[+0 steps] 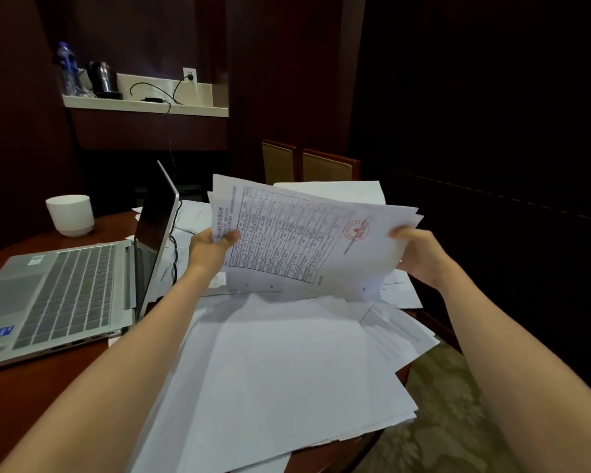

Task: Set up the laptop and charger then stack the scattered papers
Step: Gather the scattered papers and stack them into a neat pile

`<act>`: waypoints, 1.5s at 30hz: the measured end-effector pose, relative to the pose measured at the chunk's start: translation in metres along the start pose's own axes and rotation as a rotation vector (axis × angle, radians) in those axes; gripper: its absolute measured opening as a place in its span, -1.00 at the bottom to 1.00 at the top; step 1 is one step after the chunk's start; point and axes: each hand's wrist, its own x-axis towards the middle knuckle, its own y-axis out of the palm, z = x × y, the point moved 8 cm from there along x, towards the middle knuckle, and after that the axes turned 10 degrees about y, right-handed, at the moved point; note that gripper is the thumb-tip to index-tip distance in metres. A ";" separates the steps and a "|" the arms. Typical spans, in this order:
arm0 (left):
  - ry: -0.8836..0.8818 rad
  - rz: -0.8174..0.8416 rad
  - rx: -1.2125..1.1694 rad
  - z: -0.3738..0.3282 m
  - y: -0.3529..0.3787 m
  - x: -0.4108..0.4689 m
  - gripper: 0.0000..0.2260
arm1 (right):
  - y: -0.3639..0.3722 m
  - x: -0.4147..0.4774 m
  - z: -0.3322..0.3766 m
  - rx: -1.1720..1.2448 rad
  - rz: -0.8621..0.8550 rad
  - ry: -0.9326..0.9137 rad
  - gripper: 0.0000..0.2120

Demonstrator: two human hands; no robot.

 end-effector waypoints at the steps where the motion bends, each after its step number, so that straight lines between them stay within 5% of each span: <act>1: -0.005 -0.020 0.006 0.001 -0.001 0.000 -0.71 | 0.000 -0.002 0.000 0.048 0.008 0.014 -0.58; 6: -0.017 -0.073 0.003 0.003 0.000 0.002 -0.72 | -0.003 0.000 -0.013 0.220 0.040 0.238 -0.26; 11: -0.024 -0.056 0.007 0.002 -0.001 0.000 -0.71 | 0.018 0.004 -0.019 -0.057 0.062 0.406 -0.24; 16: 0.005 -0.041 0.035 0.000 -0.002 -0.001 -0.71 | 0.015 0.012 -0.006 -0.249 -0.167 0.308 -0.63; 19: 0.017 -0.042 0.067 -0.004 0.000 0.003 -0.71 | 0.006 0.012 0.020 -0.483 -0.350 0.209 -0.52; 26: 0.039 -0.036 0.029 -0.011 0.011 0.006 -0.72 | 0.048 0.013 0.096 -1.025 -0.257 -0.025 -0.53; 33: 0.012 -0.071 0.108 -0.008 0.005 0.008 -0.71 | 0.095 0.009 0.138 -1.486 -0.297 -0.279 -0.75; 39: 0.044 -0.066 0.146 -0.007 0.002 0.011 -0.87 | 0.105 0.007 0.147 -1.299 -0.196 -0.335 -0.82; 45: -0.007 -0.169 0.206 -0.012 0.003 0.013 -0.71 | 0.114 0.011 0.116 -1.149 -0.089 -0.287 -0.77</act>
